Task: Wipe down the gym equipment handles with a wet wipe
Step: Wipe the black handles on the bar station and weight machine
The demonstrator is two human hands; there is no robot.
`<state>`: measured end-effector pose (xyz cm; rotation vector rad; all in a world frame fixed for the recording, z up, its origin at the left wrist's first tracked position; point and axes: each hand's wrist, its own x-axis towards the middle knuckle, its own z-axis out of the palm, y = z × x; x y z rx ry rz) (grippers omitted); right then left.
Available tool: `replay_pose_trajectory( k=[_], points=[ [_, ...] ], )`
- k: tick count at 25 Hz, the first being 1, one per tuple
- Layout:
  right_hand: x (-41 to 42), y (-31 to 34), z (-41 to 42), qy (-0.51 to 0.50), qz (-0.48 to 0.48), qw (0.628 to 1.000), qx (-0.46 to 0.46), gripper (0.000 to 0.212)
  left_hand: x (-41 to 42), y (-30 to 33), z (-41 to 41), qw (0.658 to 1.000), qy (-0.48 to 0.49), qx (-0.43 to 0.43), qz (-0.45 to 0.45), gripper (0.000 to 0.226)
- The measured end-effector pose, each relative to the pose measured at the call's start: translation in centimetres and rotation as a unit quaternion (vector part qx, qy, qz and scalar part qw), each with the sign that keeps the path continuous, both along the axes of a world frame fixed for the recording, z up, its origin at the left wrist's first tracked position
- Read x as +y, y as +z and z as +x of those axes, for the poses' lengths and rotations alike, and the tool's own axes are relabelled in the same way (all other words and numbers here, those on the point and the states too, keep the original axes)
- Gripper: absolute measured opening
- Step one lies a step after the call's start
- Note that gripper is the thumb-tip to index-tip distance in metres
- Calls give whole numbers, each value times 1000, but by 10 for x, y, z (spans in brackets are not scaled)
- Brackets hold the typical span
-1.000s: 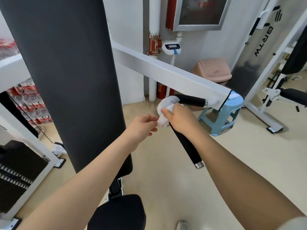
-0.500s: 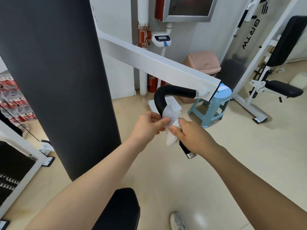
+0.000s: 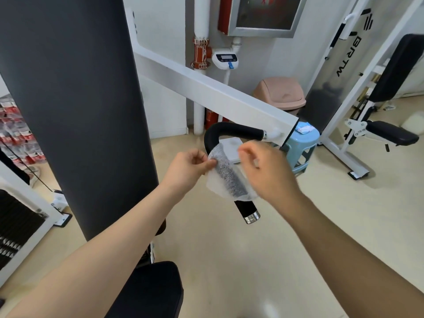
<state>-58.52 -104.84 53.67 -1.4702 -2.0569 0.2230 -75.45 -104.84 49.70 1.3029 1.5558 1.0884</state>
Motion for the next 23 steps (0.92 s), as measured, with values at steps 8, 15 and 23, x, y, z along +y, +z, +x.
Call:
replay_pose_trajectory(
  k=[8,15,23],
  points=[
    [-4,-40,-30,-25,-187,975,-115,40,-3,5,-5,1000,5,13,3,5],
    [-5,-36,-41,-59,-130,975,-167,35,-6,-2,-6,1000,-2,-20,-22,10],
    [-38,-59,-8,-34,-181,965,-185,43,-24,-11,11,997,-6,-56,-43,7]
  ],
)
